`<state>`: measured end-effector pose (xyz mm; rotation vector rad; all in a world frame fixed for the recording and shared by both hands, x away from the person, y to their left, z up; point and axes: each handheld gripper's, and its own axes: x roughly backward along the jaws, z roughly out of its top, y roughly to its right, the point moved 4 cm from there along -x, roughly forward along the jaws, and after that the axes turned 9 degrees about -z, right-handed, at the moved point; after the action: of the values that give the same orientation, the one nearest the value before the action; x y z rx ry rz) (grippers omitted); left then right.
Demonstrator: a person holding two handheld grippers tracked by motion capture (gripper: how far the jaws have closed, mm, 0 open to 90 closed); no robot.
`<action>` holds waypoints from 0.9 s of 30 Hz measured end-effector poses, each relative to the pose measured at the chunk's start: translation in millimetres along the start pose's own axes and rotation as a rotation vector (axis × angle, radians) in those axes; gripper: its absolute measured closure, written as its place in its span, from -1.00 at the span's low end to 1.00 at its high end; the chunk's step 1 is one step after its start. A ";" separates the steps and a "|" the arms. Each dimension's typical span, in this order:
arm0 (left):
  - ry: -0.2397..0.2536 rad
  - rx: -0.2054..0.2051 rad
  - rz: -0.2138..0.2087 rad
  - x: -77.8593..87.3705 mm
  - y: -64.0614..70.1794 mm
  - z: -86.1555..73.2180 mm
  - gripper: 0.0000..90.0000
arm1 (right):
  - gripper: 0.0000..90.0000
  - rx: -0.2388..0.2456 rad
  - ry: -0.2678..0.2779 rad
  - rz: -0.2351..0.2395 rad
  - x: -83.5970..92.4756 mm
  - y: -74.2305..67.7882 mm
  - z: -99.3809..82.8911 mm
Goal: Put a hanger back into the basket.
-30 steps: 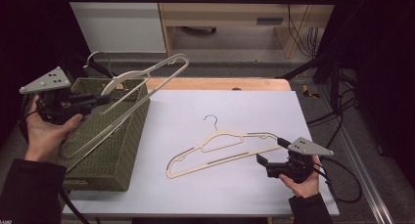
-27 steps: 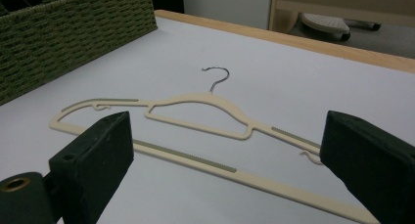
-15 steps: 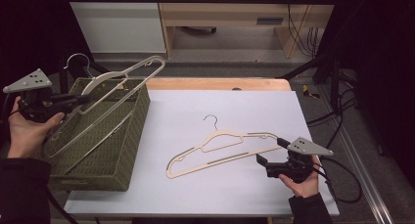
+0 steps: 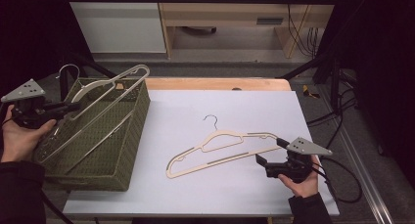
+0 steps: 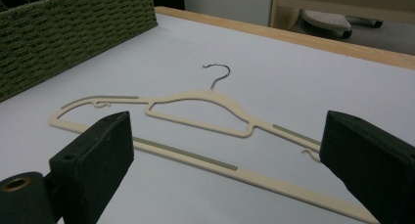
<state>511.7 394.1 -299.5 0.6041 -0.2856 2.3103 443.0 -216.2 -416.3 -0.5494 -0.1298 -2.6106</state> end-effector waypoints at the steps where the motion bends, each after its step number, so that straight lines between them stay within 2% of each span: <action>1: -0.005 -0.004 0.008 1.0 -1.5 -2.3 0.91 | -0.86 -0.001 0.000 0.001 0.2 0.0 0.1; 7: -0.041 -0.002 0.032 0.7 -6.7 -17.5 0.91 | -0.86 0.000 -0.003 0.001 -0.3 -0.1 -0.2; 13: -0.087 -0.009 0.046 -11.9 -8.1 -37.6 0.91 | -0.86 0.007 -0.007 0.005 -1.1 -0.5 -0.8; 17: -0.123 -0.021 0.073 -22.3 -7.1 -51.2 0.91 | -0.86 0.001 -0.006 0.003 -1.0 -0.7 -0.5; 24: -0.122 -0.012 0.089 -37.5 -5.5 -72.9 0.91 | -0.85 0.004 -0.010 0.008 -2.1 -1.9 -1.3; 27: -0.146 -0.006 0.098 -44.2 -5.9 -83.4 0.91 | -0.85 0.000 -0.009 0.008 -2.1 -2.1 -1.1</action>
<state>515.4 402.7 -393.6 0.7730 -0.3982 2.3616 443.3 -213.7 -418.1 -0.5608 -0.1302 -2.6010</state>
